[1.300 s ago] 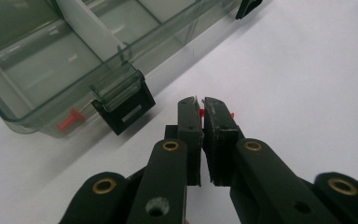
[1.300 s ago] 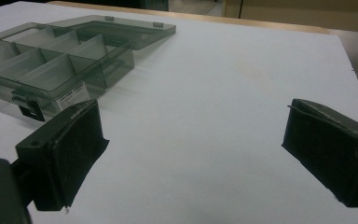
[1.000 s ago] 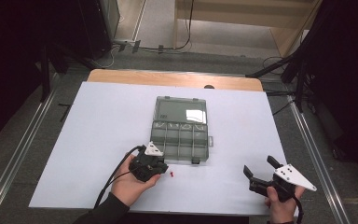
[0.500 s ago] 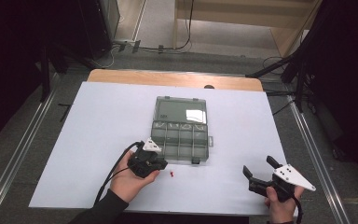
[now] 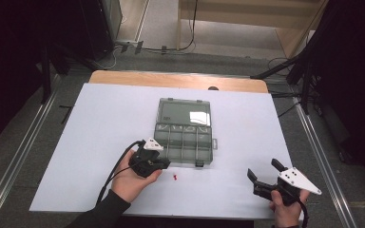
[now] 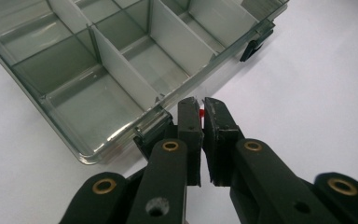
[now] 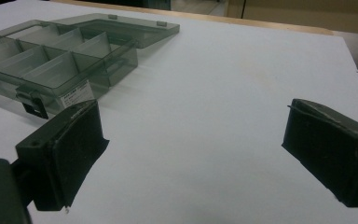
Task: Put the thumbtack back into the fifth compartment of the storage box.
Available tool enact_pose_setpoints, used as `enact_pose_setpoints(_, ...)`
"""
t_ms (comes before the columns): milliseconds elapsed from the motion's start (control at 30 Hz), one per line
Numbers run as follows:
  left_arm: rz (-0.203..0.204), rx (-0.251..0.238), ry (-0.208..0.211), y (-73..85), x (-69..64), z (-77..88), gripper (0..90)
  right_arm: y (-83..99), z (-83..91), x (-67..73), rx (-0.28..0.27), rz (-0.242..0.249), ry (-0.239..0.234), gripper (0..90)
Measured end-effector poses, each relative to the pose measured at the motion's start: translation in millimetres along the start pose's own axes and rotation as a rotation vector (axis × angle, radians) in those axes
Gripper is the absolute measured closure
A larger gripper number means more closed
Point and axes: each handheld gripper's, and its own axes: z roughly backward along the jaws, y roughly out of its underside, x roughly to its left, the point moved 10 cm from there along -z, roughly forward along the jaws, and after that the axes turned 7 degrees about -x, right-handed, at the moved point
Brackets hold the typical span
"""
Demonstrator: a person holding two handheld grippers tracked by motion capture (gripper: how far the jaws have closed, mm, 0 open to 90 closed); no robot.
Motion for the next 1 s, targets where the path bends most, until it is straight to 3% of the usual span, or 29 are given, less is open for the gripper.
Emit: enact_pose_setpoints(1000,0.022,-0.039,-0.007,-17.8,13.8,4.8,85.4,0.8,-0.2,-0.4,0.000,-0.003,0.000,5.0)
